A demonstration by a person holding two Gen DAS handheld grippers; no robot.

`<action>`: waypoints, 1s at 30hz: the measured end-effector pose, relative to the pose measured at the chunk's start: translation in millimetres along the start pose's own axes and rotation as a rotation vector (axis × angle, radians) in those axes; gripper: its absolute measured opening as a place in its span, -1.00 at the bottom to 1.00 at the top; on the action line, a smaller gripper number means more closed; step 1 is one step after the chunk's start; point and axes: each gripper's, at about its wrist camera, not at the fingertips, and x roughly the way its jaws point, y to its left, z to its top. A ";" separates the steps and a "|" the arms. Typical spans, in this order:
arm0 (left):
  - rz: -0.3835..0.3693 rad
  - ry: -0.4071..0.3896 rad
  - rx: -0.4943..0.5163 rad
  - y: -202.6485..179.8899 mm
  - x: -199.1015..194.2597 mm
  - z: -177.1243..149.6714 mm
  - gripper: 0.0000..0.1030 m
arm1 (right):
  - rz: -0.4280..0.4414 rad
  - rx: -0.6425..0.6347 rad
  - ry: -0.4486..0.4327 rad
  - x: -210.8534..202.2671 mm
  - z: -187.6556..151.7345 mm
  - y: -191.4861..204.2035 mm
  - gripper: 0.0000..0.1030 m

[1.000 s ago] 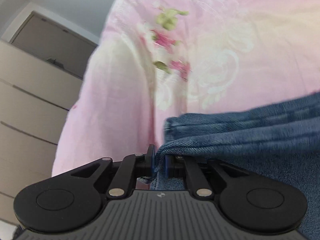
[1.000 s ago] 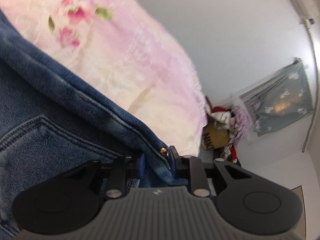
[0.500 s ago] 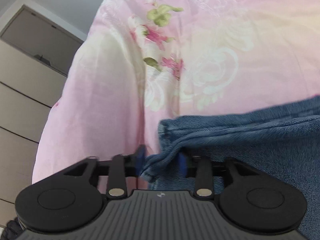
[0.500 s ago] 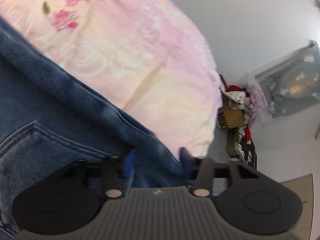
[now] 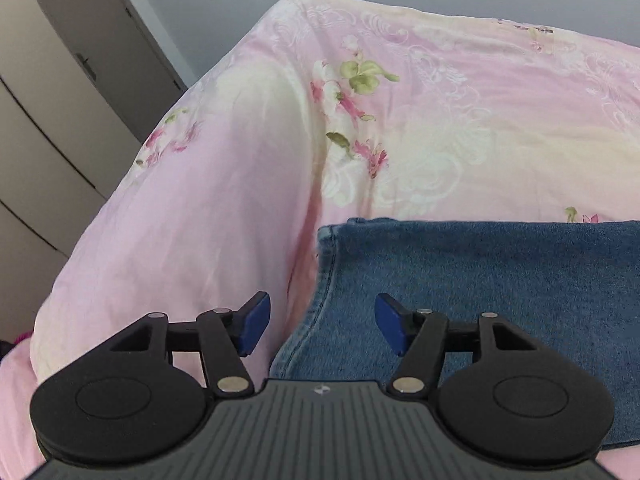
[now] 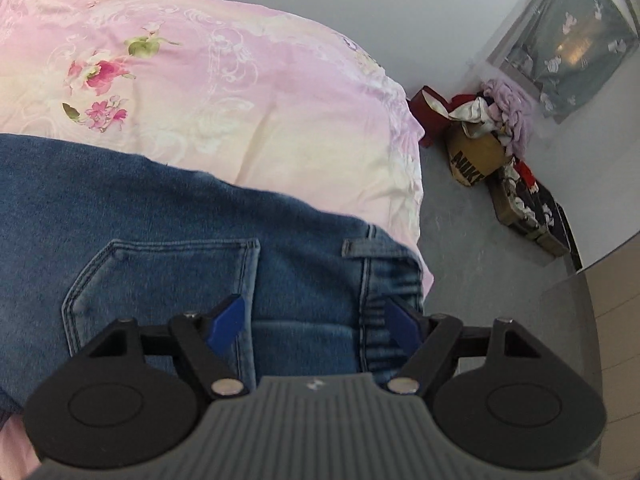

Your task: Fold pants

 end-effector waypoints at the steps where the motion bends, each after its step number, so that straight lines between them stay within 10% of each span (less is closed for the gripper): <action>1: -0.002 0.002 -0.031 6.3 -0.4 -6.5 0.39 | -0.002 0.021 0.003 -3.4 -9.5 -4.7 0.43; 17: -0.301 0.098 -0.712 39.1 45.6 -103.2 0.39 | 0.266 0.698 -0.002 -5.1 -115.9 -82.0 0.54; 25: -0.286 0.085 -0.749 25.3 64.1 -105.9 0.43 | 0.381 1.083 -0.042 46.6 -121.7 -105.0 0.54; 30: -0.237 0.078 -0.648 11.8 62.2 -89.3 -0.03 | 0.297 1.054 -0.052 48.9 -100.6 -98.7 -0.14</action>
